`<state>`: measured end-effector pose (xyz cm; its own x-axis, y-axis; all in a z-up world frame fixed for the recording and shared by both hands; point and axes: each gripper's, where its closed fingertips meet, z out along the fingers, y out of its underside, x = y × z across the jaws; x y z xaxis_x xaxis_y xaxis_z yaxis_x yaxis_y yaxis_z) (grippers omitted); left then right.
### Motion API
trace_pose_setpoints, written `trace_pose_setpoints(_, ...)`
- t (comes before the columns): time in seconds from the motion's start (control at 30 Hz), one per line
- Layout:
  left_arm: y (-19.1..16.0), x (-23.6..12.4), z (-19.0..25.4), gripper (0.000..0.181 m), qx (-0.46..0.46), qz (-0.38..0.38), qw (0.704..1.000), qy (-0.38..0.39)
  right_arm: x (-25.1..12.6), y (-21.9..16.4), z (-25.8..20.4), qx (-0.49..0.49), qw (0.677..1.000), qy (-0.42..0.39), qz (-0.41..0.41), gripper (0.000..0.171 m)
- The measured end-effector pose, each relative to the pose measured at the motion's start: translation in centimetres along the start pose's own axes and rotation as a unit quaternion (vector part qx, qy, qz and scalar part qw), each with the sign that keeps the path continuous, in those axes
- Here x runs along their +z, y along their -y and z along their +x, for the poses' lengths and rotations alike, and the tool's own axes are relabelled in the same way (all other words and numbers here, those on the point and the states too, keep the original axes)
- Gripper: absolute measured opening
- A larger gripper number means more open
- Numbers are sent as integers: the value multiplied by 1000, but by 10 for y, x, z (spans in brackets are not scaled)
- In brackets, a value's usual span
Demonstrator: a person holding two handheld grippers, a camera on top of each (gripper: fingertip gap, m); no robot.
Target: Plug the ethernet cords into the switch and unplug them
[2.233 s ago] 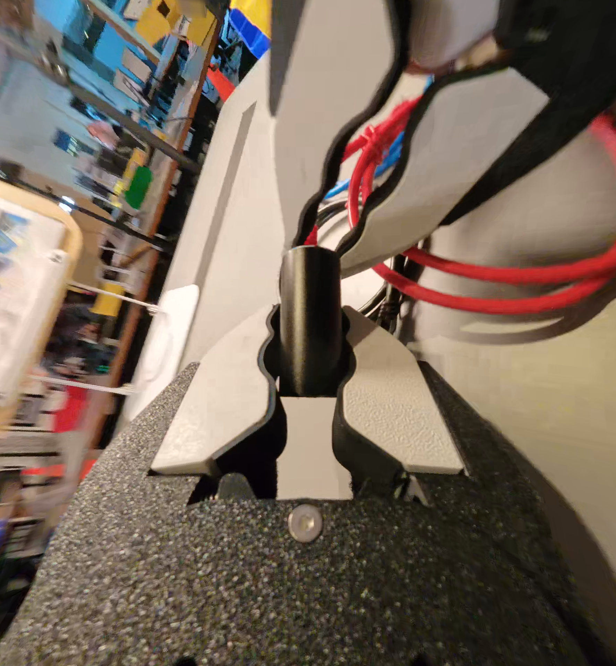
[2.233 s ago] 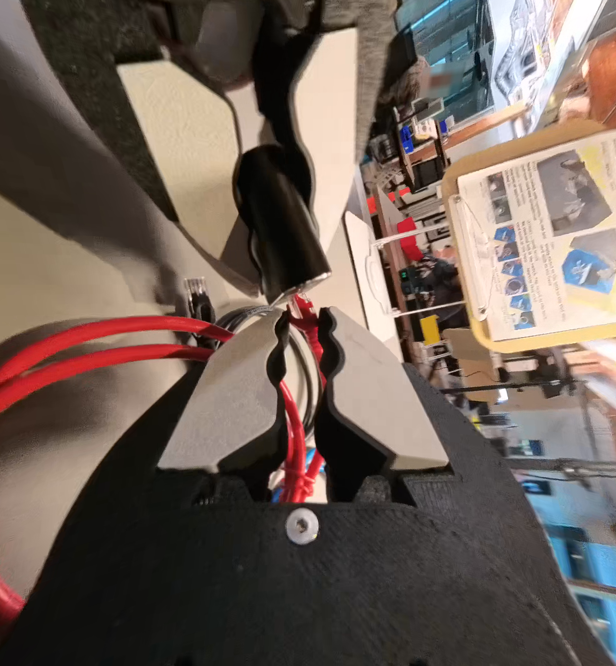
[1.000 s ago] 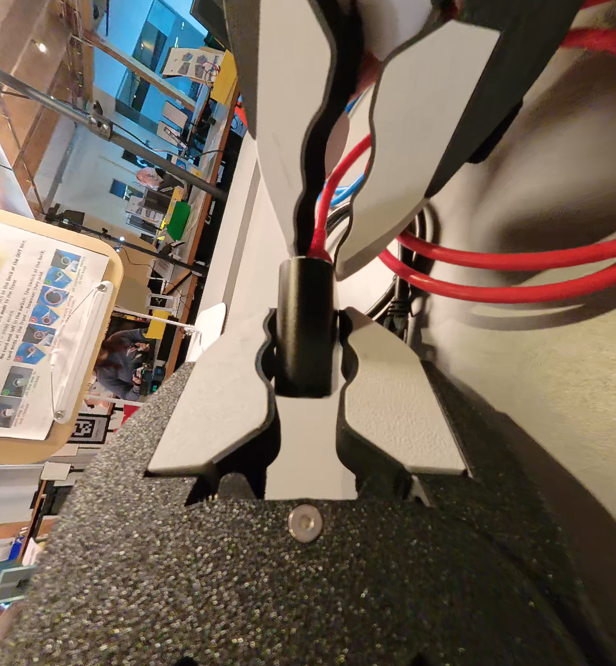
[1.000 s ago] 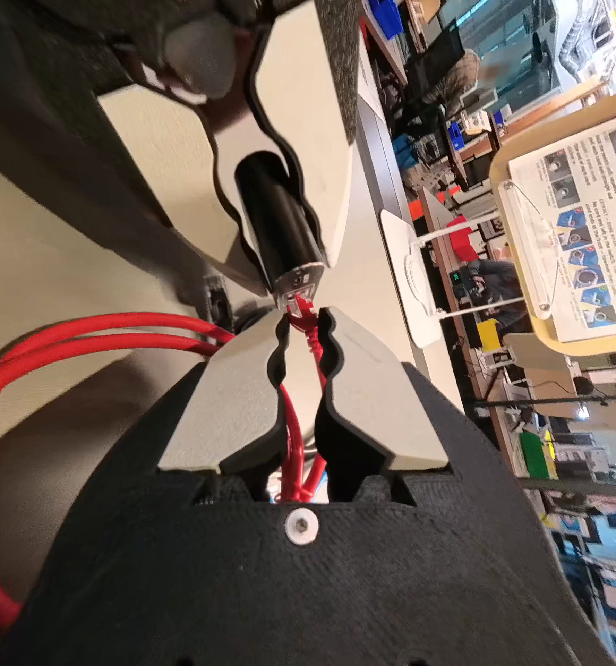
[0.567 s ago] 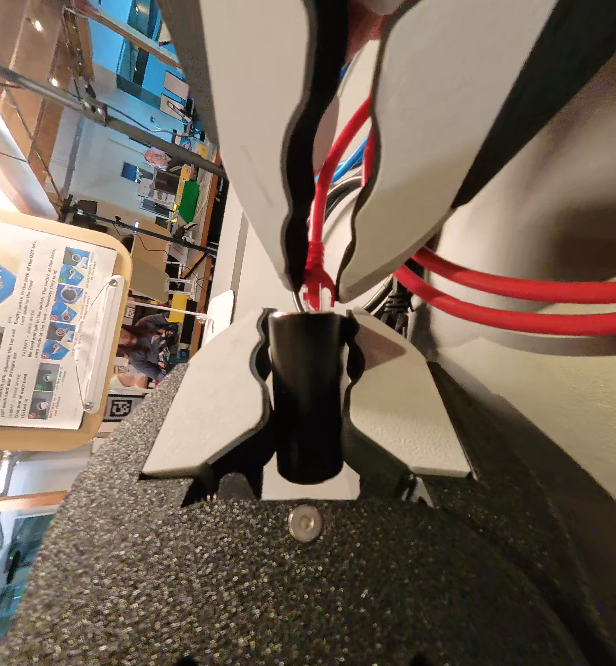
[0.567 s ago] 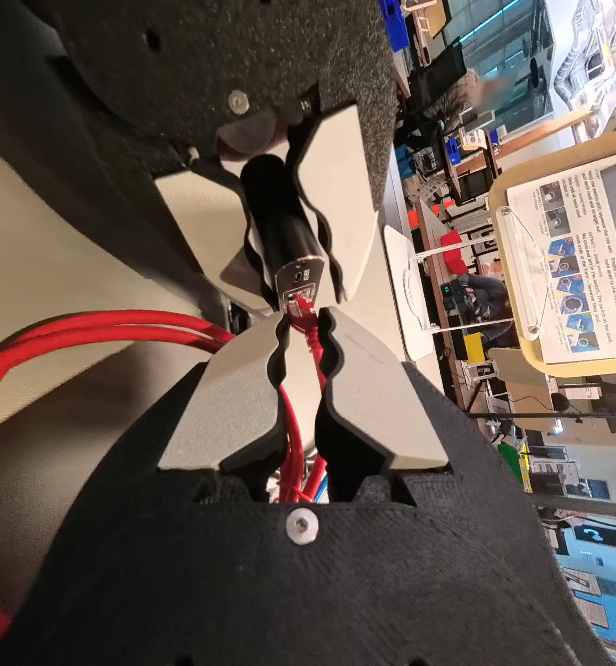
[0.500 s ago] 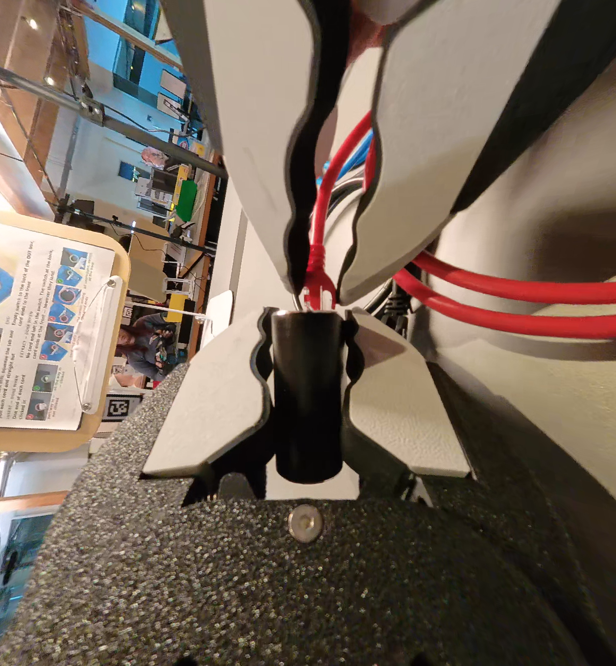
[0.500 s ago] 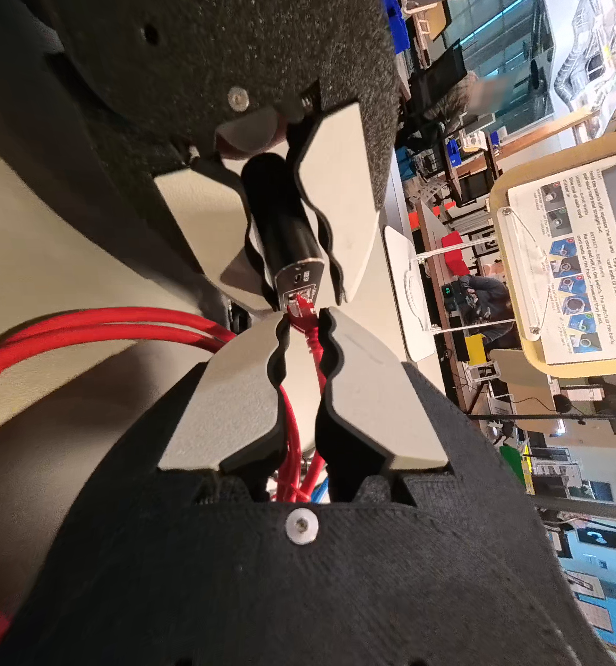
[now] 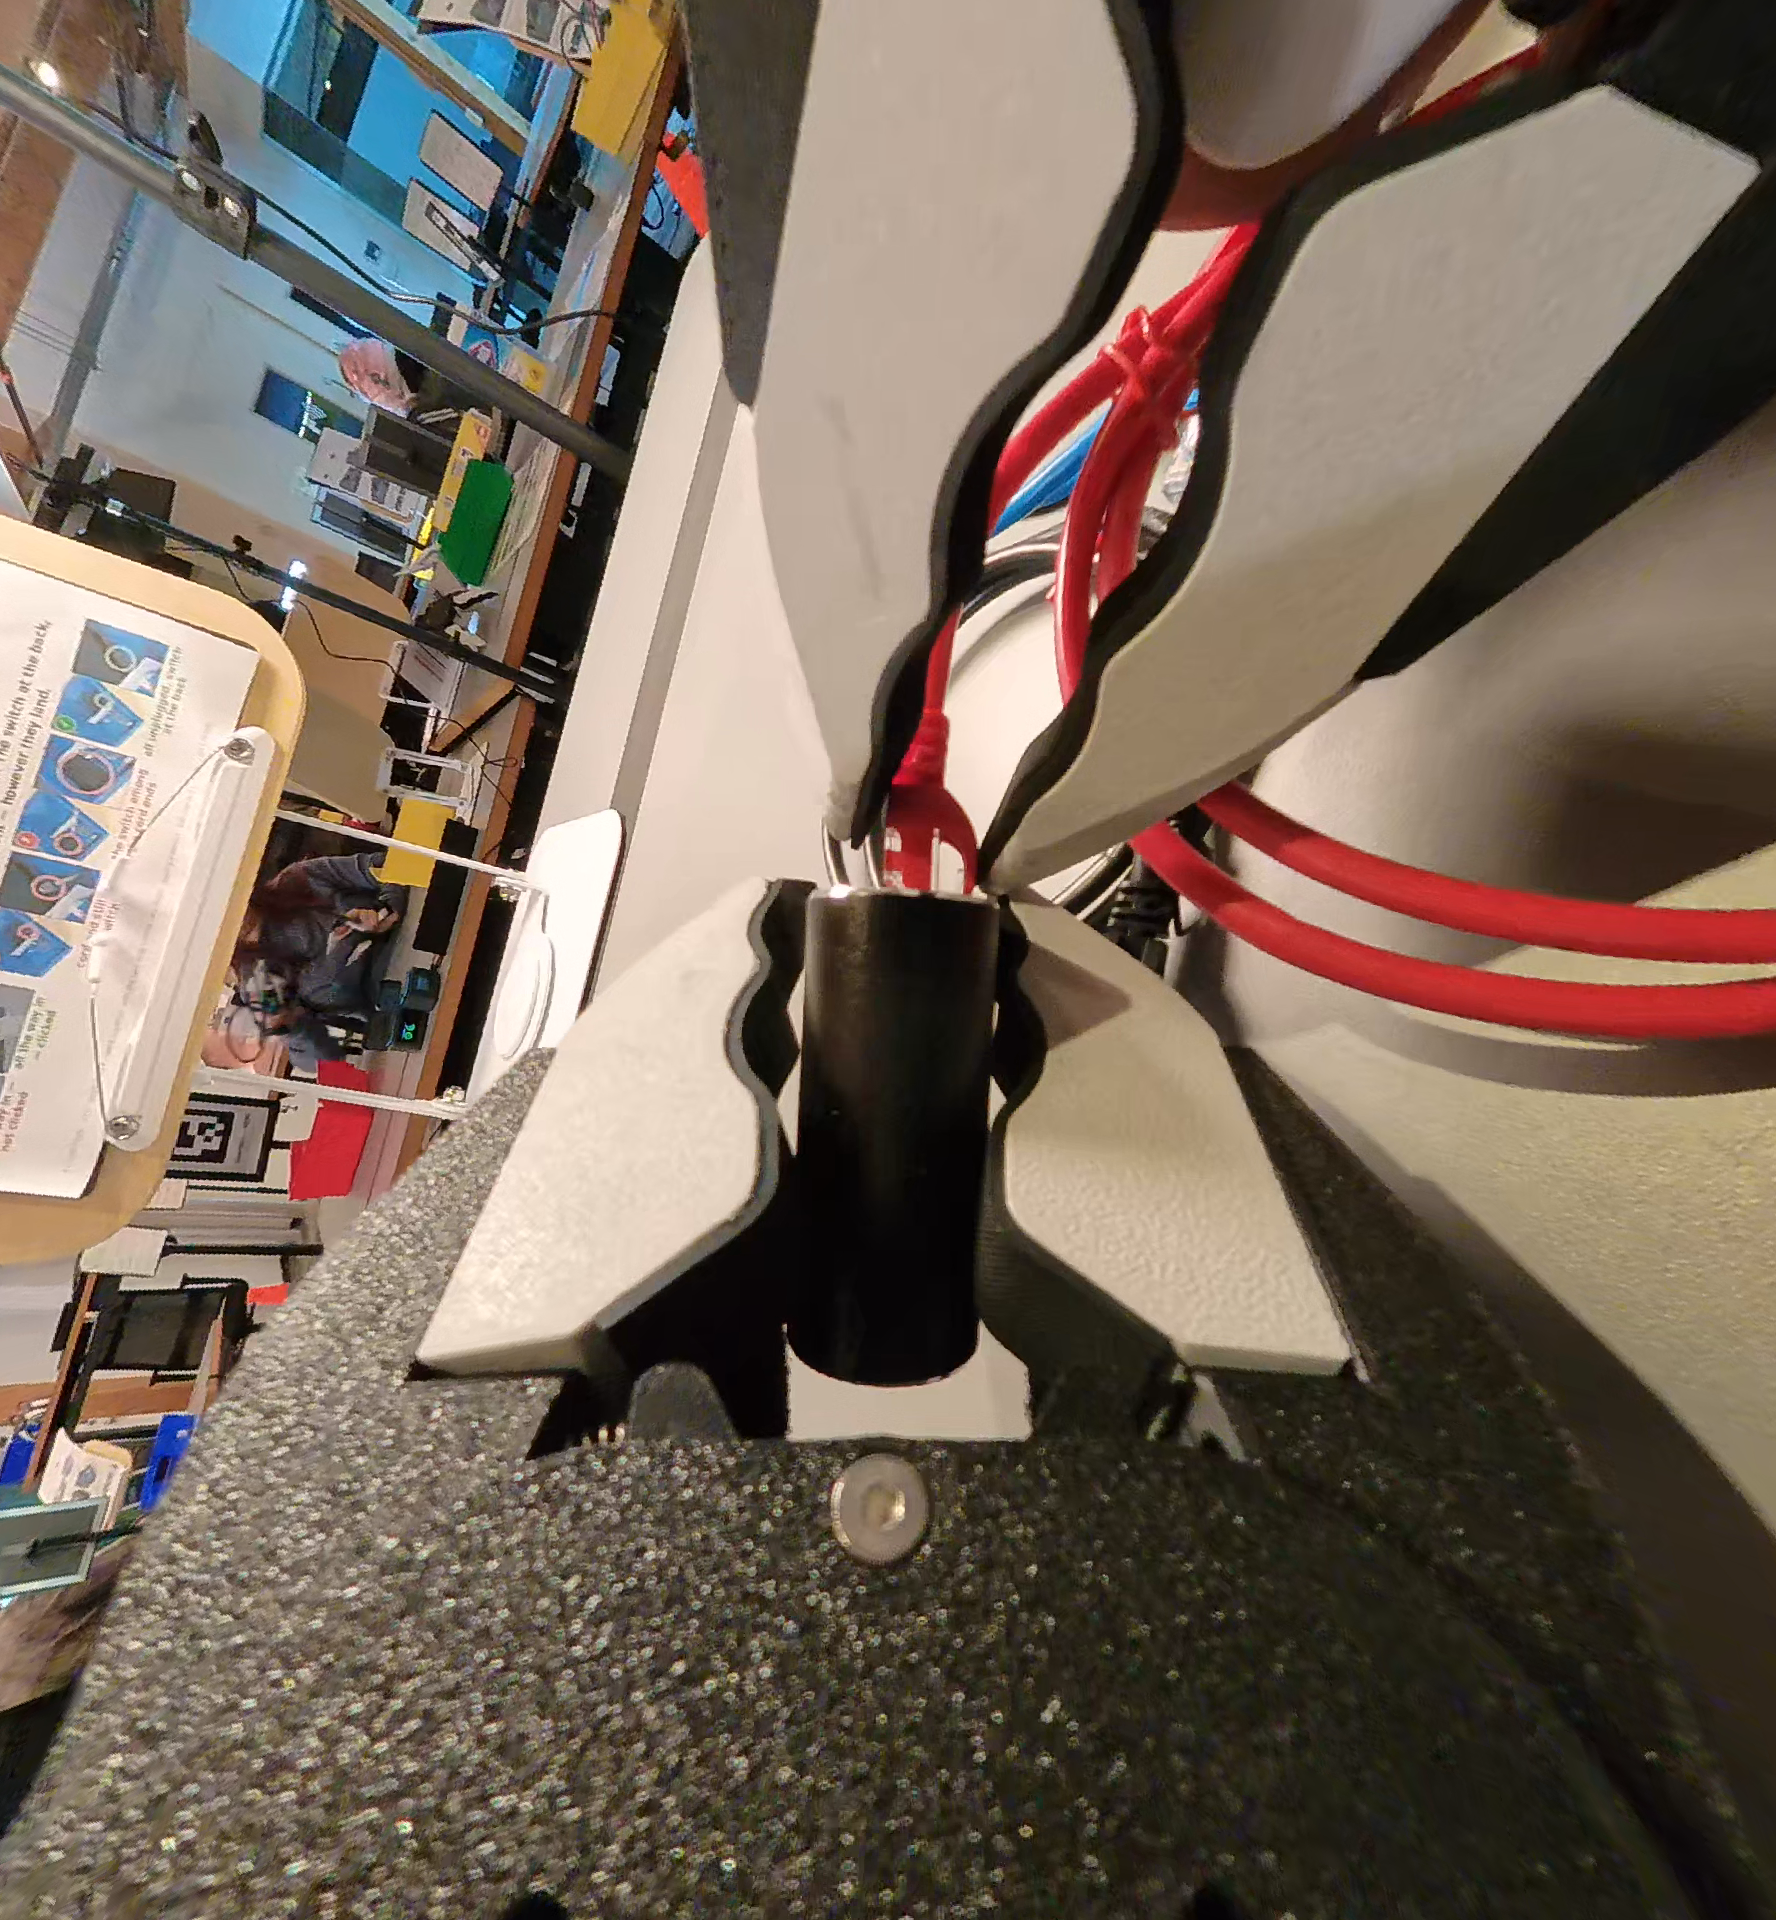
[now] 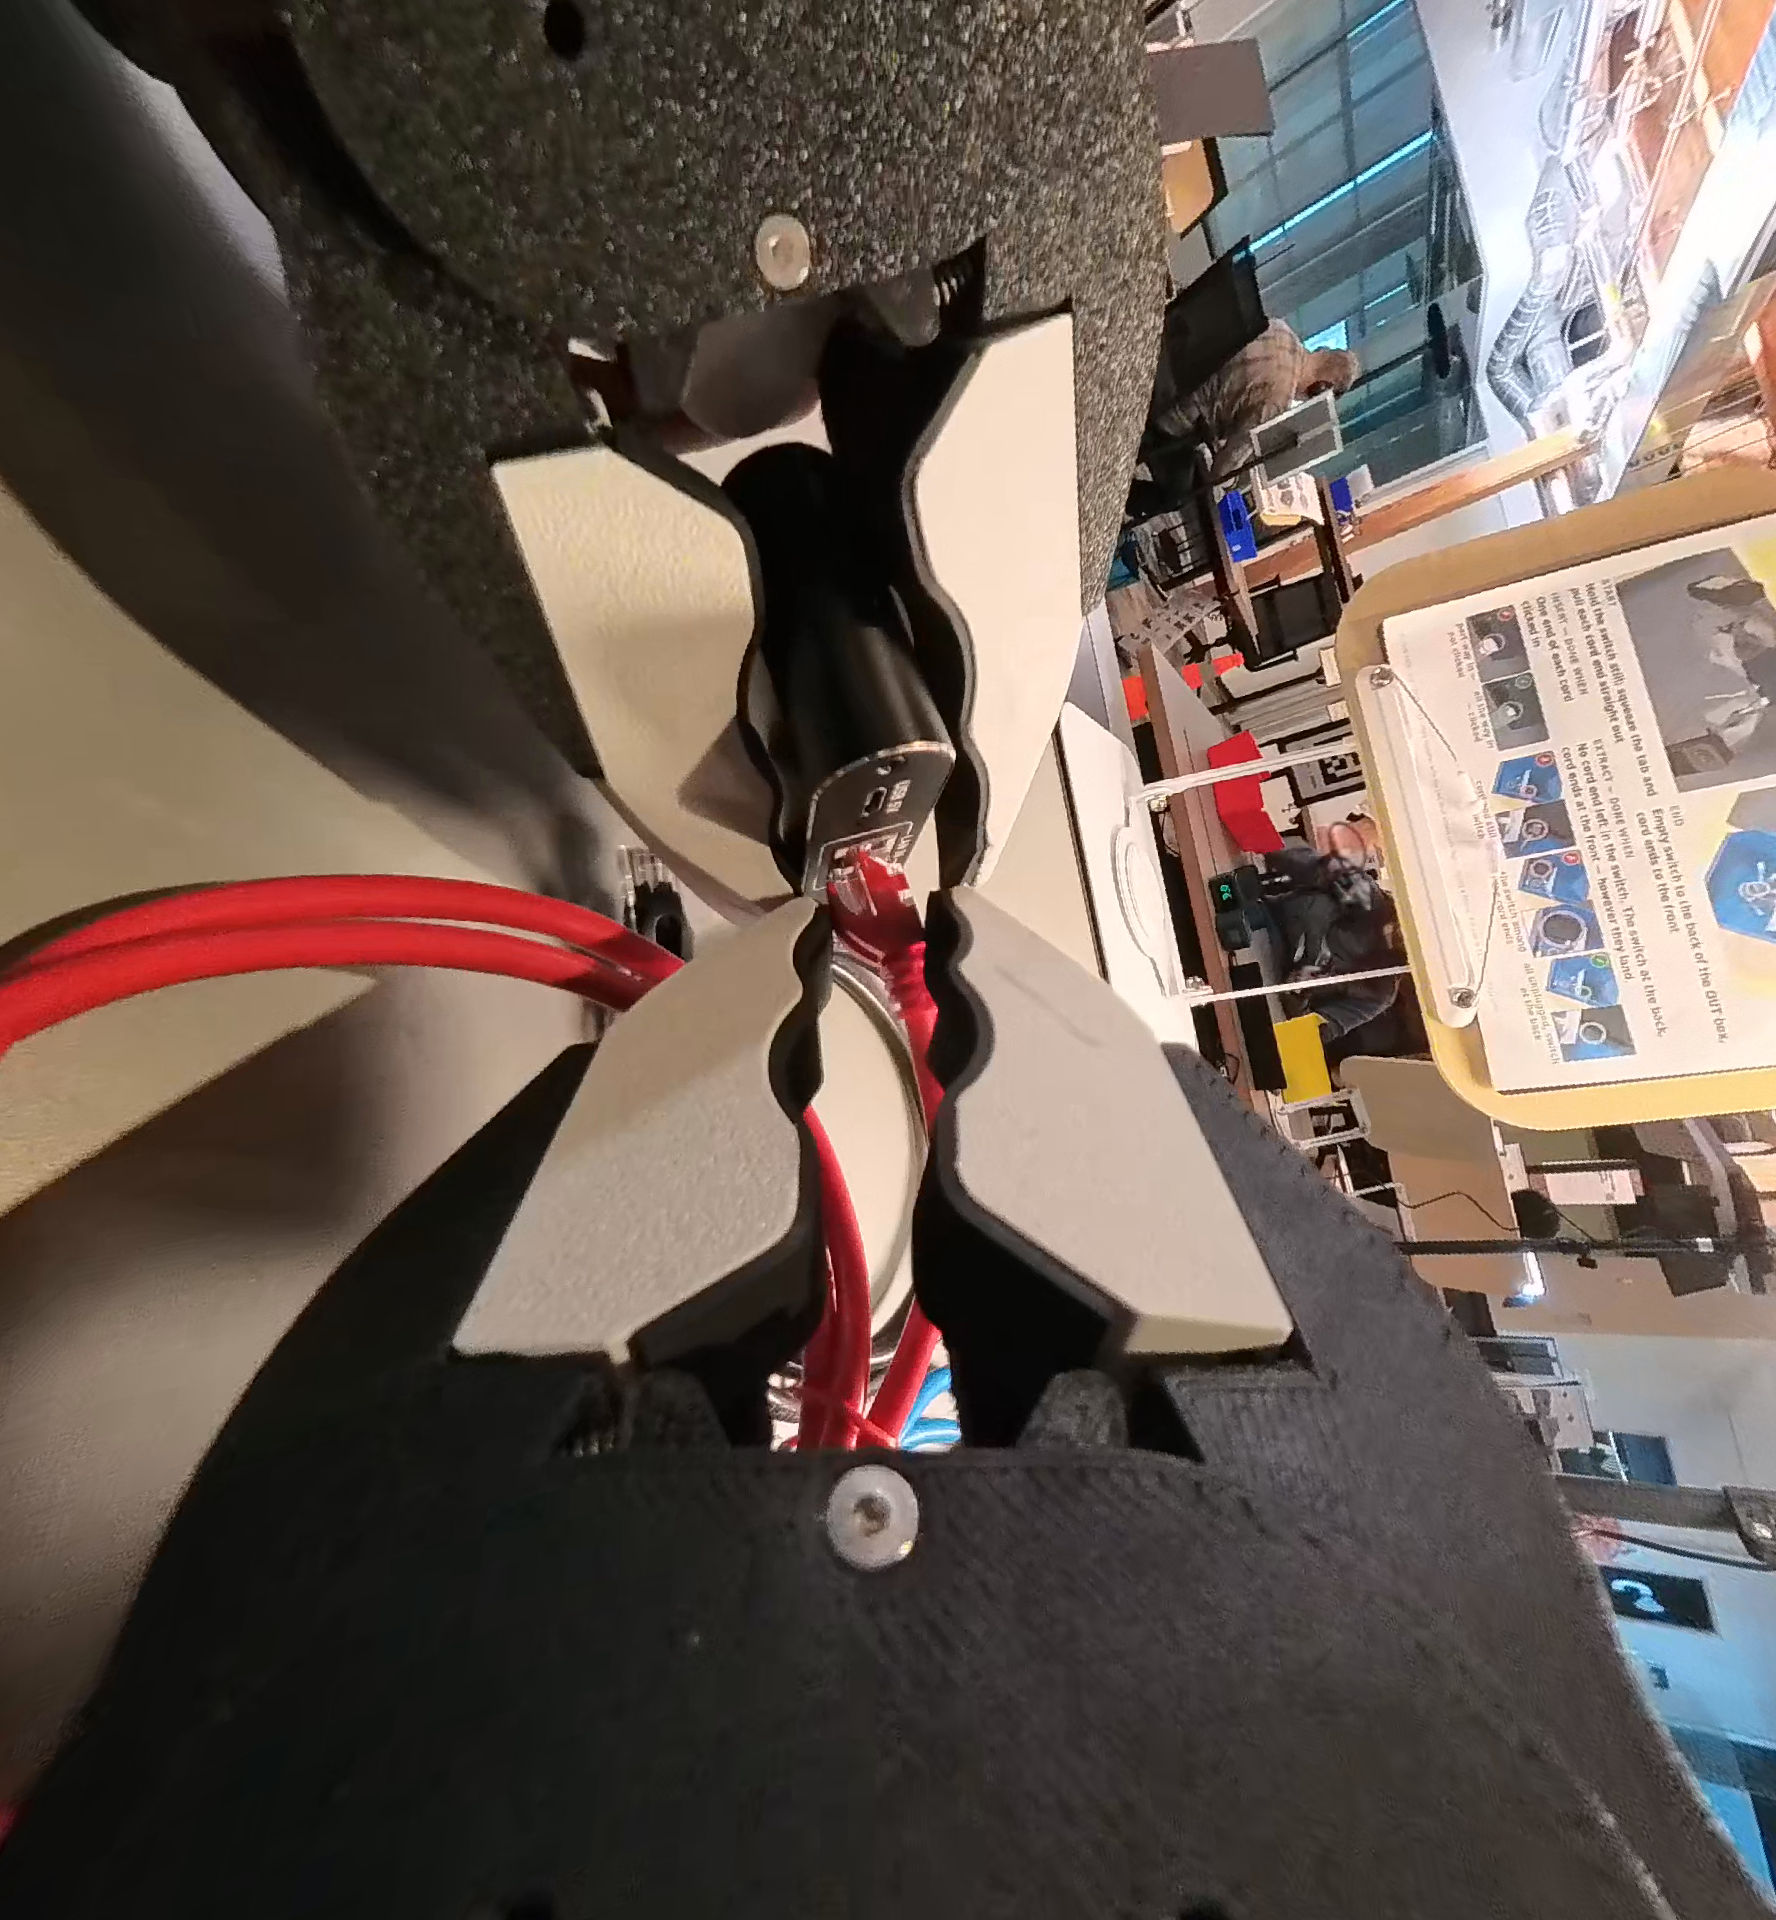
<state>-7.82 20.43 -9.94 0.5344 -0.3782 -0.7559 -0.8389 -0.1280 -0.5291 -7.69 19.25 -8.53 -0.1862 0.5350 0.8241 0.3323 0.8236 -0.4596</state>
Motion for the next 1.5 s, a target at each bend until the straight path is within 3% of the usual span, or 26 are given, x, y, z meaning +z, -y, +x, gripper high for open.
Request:
trace_pose_setpoints(0.27,2,0,0,34,-24,-7,1000,1,0,-1,7,28,999,-26,-6,17)
trace_pose_setpoints(0.53,-2,0,-16,31,-21,-34,997,59,0,-2,17,71,995,-69,-27,17)
trace_pose_setpoints(0.9,4,-2,-19,31,-10,-29,997,71,-9,1,20,-2,996,-85,-24,18)
trace_pose_setpoints(1.0,3,-4,-18,31,6,-34,997,74,-11,4,19,-109,985,-123,-52,16)
trace_pose_setpoints(1.1,0,-4,-16,30,7,-37,997,65,-10,5,16,-136,982,-122,-49,17)
trace_pose_setpoints(1.27,2,-5,-16,30,23,-38,997,62,-13,5,16,-117,987,-102,-38,17)
trace_pose_setpoints(1.4,-7,-4,-5,30,43,-43,998,34,-15,11,1,-177,982,-71,-10,15)
trace_pose_setpoints(1.5,2,-7,-10,30,33,-30,998,38,-19,11,10,-127,990,-66,2,16)
